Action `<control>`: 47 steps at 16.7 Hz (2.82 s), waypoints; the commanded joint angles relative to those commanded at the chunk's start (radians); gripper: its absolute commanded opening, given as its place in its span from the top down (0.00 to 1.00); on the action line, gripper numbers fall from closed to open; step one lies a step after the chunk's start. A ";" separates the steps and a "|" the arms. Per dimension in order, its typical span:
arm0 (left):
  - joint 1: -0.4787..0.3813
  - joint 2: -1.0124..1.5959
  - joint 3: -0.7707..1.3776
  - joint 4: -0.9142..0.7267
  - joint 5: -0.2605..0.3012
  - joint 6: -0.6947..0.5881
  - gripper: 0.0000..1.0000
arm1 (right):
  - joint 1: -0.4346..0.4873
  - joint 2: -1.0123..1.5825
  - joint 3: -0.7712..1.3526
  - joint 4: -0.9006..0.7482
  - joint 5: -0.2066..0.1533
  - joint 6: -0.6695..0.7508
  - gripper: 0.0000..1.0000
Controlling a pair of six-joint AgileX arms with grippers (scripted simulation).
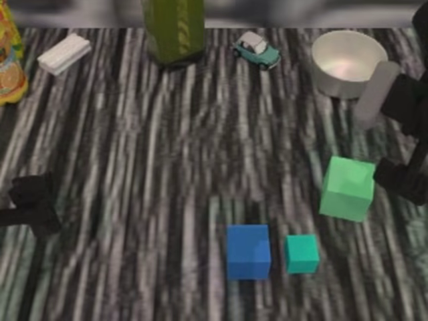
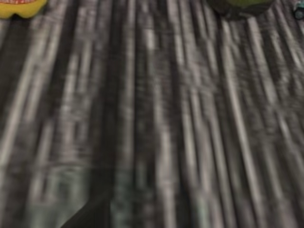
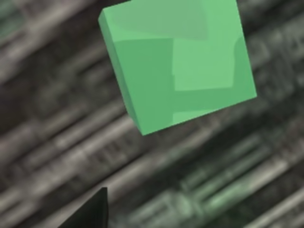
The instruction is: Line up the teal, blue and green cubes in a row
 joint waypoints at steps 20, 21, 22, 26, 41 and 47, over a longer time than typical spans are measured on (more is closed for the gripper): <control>0.206 -0.523 -0.359 0.320 0.011 0.285 0.00 | 0.079 0.480 0.260 -0.069 -0.002 -0.201 0.00; 0.206 -0.523 -0.359 0.320 0.011 0.285 0.00 | 0.080 0.496 0.233 -0.021 -0.002 -0.200 0.00; 0.206 -0.523 -0.359 0.320 0.011 0.285 0.00 | 0.080 0.511 0.207 0.020 -0.002 -0.199 0.00; 0.206 -0.523 -0.359 0.320 0.011 0.285 0.00 | 0.082 0.540 0.163 0.084 -0.002 -0.198 0.00; 0.206 -0.523 -0.359 0.320 0.011 0.285 0.00 | 0.082 0.540 0.163 0.084 -0.002 -0.198 0.90; 0.206 -0.523 -0.359 0.320 0.011 0.285 0.00 | 0.082 0.540 0.163 0.084 -0.002 -0.198 1.00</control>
